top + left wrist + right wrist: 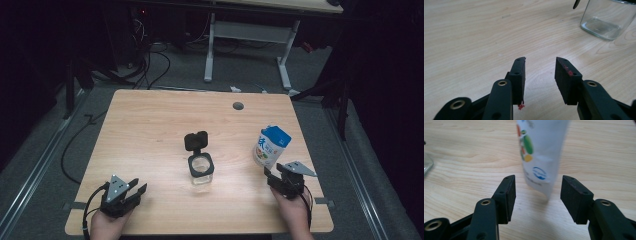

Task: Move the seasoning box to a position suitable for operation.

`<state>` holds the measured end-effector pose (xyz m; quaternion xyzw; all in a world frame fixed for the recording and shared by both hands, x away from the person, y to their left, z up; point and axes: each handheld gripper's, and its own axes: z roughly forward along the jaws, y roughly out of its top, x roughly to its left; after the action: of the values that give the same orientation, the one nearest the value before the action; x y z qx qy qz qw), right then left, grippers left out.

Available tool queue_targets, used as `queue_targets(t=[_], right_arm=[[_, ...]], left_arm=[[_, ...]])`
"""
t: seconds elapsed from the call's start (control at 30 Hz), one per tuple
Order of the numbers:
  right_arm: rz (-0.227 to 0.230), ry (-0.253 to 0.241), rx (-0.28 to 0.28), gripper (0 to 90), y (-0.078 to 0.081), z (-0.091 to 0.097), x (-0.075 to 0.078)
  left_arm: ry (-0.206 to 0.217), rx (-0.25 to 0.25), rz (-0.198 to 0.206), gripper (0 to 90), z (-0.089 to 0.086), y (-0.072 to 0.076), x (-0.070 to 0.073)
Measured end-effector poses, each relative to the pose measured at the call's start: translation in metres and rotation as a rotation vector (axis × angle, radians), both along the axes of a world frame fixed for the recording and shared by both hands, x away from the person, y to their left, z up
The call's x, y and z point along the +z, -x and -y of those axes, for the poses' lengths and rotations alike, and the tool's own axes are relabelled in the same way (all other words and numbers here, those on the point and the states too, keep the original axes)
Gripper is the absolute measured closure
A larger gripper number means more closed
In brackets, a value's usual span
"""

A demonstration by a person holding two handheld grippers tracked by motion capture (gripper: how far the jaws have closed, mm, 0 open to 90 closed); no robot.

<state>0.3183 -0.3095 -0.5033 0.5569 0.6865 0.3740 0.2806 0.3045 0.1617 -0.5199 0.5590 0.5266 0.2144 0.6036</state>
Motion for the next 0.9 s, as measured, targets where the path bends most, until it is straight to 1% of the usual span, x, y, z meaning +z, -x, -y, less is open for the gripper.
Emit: queue_targets(t=[0.03, 0.1, 0.13, 0.17, 0.2, 0.23, 0.27, 0.3, 0.33, 0.37, 0.4, 0.5, 0.57, 0.6, 0.67, 0.7, 0.8, 0.9], right_arm=[[0.002, -0.015, -0.007, 47.4, 0.001, 0.003, 0.001], [0.008, -0.009, -0.021, 48.4, 0.001, 0.006, 0.003], [0.013, -0.019, -0.018, 49.0, 0.001, 0.008, 0.003], [0.010, -0.034, -0.011, 49.7, -0.001, 0.010, 0.003], [0.010, -0.023, -0.007, 50.4, -0.003, 0.010, 0.003], [0.015, -0.017, -0.003, 51.8, -0.004, 0.010, 0.003], [0.016, -0.028, 0.007, 52.8, -0.006, 0.010, 0.003], [0.016, -0.028, 0.010, 53.6, -0.009, 0.010, 0.003], [0.023, -0.028, 0.011, 54.2, -0.010, 0.010, 0.004], [0.034, -0.044, 0.024, 55.7, -0.012, 0.010, 0.006], [0.037, -0.046, 0.024, 56.3, -0.013, 0.010, 0.008], [0.070, -0.039, 0.040, 58.8, -0.015, 0.008, 0.015], [0.088, -0.020, 0.058, 62.9, -0.016, 0.007, 0.018], [0.088, -0.021, 0.067, 64.1, -0.016, 0.006, 0.018], [0.095, -0.003, 0.069, 68.0, -0.018, 0.006, 0.017], [0.096, -0.008, 0.077, 68.0, -0.019, 0.007, 0.016], [0.108, -0.014, 0.094, 68.2, -0.021, 0.010, 0.012], [0.127, -0.021, 0.109, 70.5, -0.023, 0.013, 0.009]], left_arm=[[-0.002, -0.004, 0.010, 60.2, 0.000, -0.002, 0.001], [0.004, -0.011, 0.008, 59.4, -0.003, -0.005, -0.001], [0.012, -0.013, 0.006, 59.5, -0.005, -0.005, -0.003], [0.028, -0.020, -0.005, 59.6, -0.007, -0.004, -0.005], [0.023, -0.027, -0.012, 59.6, -0.007, -0.003, -0.007], [0.005, -0.026, -0.014, 59.5, -0.007, -0.001, -0.011], [0.007, -0.024, -0.023, 59.5, -0.008, 0.000, -0.013], [0.016, -0.023, -0.034, 59.5, -0.009, 0.001, -0.014], [0.016, -0.015, -0.036, 59.5, -0.009, 0.001, -0.015], [0.015, -0.012, -0.036, 59.5, -0.009, 0.001, -0.016], [0.016, -0.011, -0.034, 59.5, -0.009, 0.001, -0.016], [0.001, -0.020, -0.015, 59.1, -0.006, 0.002, -0.015], [-0.008, -0.029, -0.007, 58.9, -0.003, 0.002, -0.013], [-0.012, -0.030, -0.001, 58.5, -0.001, 0.003, -0.013], [-0.009, -0.029, 0.002, 57.9, 0.003, 0.004, -0.012], [-0.017, -0.031, 0.002, 57.9, 0.004, 0.006, -0.013], [-0.018, -0.026, -0.001, 57.6, 0.006, 0.008, -0.014], [-0.006, -0.016, -0.005, 57.6, 0.006, 0.009, -0.015]])
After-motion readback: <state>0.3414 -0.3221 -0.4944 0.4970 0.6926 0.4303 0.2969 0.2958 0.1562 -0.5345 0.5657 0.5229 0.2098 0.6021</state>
